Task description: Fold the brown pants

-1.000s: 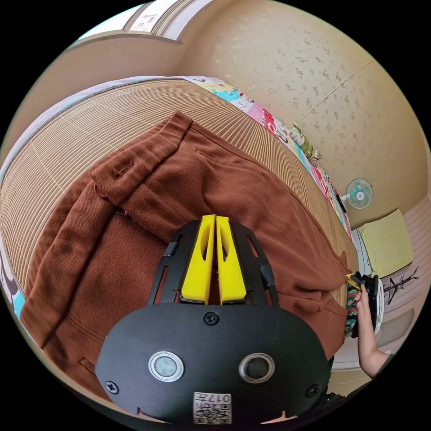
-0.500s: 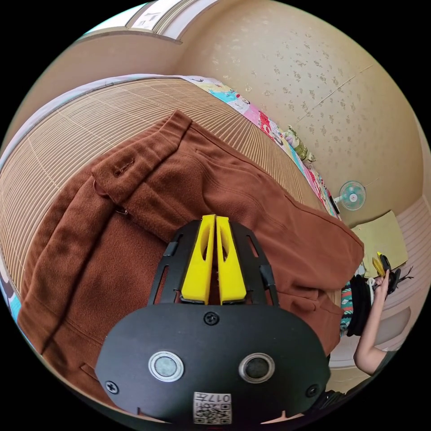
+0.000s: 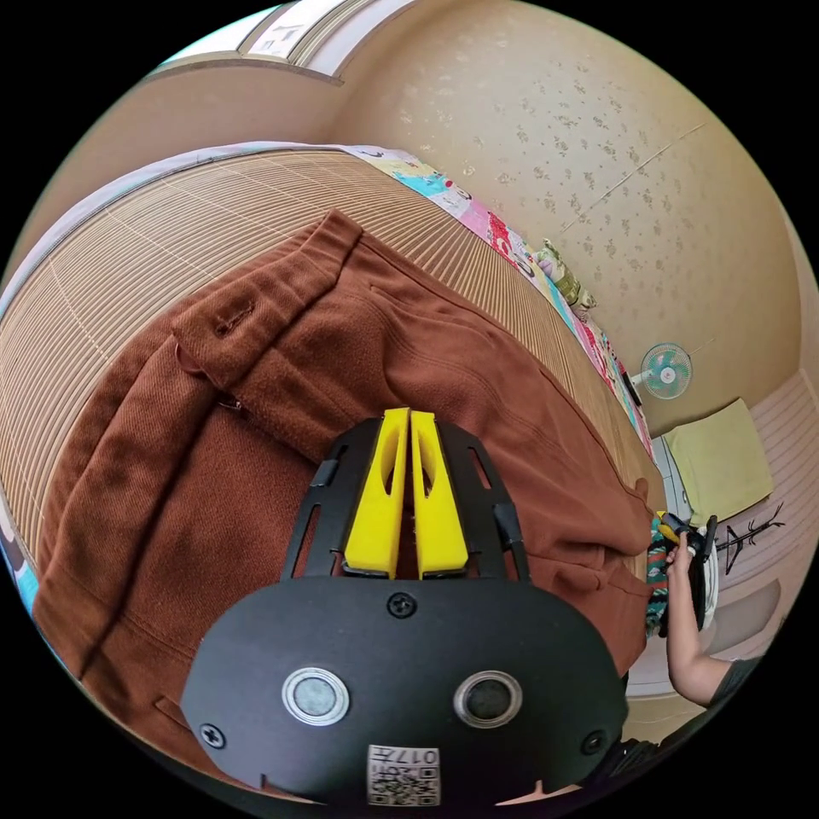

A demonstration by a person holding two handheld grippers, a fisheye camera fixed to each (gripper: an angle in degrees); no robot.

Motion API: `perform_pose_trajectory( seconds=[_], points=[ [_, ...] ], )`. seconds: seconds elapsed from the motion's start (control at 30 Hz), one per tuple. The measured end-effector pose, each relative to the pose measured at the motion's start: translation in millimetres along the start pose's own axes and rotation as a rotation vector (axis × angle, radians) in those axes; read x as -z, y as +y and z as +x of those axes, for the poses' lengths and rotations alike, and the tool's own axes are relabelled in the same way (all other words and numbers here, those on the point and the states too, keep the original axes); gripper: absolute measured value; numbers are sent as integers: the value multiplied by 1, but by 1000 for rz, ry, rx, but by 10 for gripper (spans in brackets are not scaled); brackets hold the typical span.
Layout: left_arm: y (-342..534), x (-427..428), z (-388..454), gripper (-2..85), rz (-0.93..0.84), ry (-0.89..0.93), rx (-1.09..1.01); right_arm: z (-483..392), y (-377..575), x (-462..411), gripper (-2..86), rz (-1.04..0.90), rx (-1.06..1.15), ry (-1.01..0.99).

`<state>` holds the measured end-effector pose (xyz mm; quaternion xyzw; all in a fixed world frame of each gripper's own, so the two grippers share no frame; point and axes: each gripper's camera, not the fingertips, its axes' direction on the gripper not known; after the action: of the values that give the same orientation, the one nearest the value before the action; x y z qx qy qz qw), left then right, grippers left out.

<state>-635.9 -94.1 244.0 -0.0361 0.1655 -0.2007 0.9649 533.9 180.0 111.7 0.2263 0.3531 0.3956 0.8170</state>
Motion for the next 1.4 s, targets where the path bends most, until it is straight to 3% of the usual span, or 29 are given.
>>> perform_pose_trajectory(
  seconds=[0.13,0.23,0.3,0.43,0.47,0.53,0.6,0.7,0.87,1.07,1.13,1.23,1.27,1.33,1.4],
  points=[
    [-4,1,2,-10,0,11,2,-40,2,15,44,8,209,141],
    [-6,1,6,-10,0,10,1,-85,53,104,31,287,328,106],
    [-7,1,9,-10,1,11,2,-111,122,191,27,571,383,-19],
    [-9,1,15,-10,1,11,2,-149,200,262,28,870,445,-315],
    [-10,1,17,-10,1,12,3,-169,209,269,30,854,535,-480],
    [-11,1,20,-10,1,15,4,-213,209,267,36,645,735,-744],
    [-11,0,23,-10,2,18,5,-298,217,234,50,130,1114,-1021],
    [-13,0,28,-10,2,20,6,-347,249,182,78,-159,1270,-1200],
    [-14,0,38,-10,7,34,6,-336,261,135,152,-71,1151,-977],
    [-16,0,52,-10,8,36,6,-401,296,38,181,-166,1340,-547],
    [-17,0,56,-10,8,38,7,-426,296,13,169,-152,1342,-521],
    [-18,1,61,-10,9,51,11,-472,295,-48,114,-392,1418,-454],
    [-18,1,63,-10,7,57,13,-484,294,-76,83,-519,1401,-342],
    [-19,2,66,-10,8,65,15,-476,281,-65,39,-472,1439,-418],
    [-20,3,69,-10,9,74,17,-439,235,-22,24,-388,1345,-686]
  ],
)
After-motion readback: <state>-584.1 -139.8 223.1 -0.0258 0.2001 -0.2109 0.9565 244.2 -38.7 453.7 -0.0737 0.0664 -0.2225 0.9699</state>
